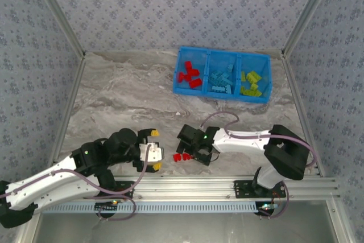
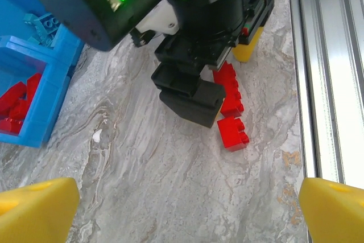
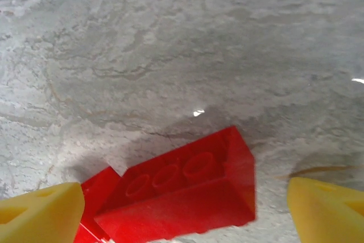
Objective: Sort the legos into containers by color
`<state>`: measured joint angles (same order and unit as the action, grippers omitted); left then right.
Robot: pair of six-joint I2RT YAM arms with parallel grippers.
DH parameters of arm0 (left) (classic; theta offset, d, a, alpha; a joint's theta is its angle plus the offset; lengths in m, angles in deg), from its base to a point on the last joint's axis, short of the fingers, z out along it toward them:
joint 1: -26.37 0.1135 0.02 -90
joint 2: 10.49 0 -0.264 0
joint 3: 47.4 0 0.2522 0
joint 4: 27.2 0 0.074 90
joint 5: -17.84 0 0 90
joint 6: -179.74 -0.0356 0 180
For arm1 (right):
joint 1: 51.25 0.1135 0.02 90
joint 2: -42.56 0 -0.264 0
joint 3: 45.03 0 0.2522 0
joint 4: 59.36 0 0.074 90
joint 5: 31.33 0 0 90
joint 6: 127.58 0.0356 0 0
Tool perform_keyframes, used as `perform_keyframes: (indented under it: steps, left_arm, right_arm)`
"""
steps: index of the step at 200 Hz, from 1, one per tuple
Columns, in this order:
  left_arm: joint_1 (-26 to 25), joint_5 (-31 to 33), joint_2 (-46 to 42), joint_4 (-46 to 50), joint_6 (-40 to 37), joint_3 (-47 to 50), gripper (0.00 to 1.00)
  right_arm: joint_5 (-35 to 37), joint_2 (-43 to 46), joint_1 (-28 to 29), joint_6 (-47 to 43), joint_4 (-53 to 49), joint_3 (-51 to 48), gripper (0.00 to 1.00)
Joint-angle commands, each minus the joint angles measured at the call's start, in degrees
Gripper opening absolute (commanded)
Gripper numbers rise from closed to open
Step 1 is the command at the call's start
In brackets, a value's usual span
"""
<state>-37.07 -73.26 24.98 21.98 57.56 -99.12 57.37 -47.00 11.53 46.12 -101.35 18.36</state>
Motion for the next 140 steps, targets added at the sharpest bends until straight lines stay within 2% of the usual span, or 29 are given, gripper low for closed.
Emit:
perform_keyframes:
  steps: [1, 98, 140]
  left_arm:
    - [-0.22, -1.53, -0.04, -0.35, -1.07, 0.07, 0.99]
    - [0.4, -1.8, -0.13, -1.06, -1.06, 1.13, 0.99]
    - [1.83, -8.44, -1.41, -2.47, -1.46, 1.88, 0.99]
  right_arm:
    - [1.3, -2.45, 0.39, 4.95, -3.33, 2.12, 0.84]
    - [7.95, -1.82, -2.12, 7.17, -8.94, 2.66, 0.45]
    - [10.81, 1.69, -5.02, 4.58, -11.67, 1.82, 0.22]
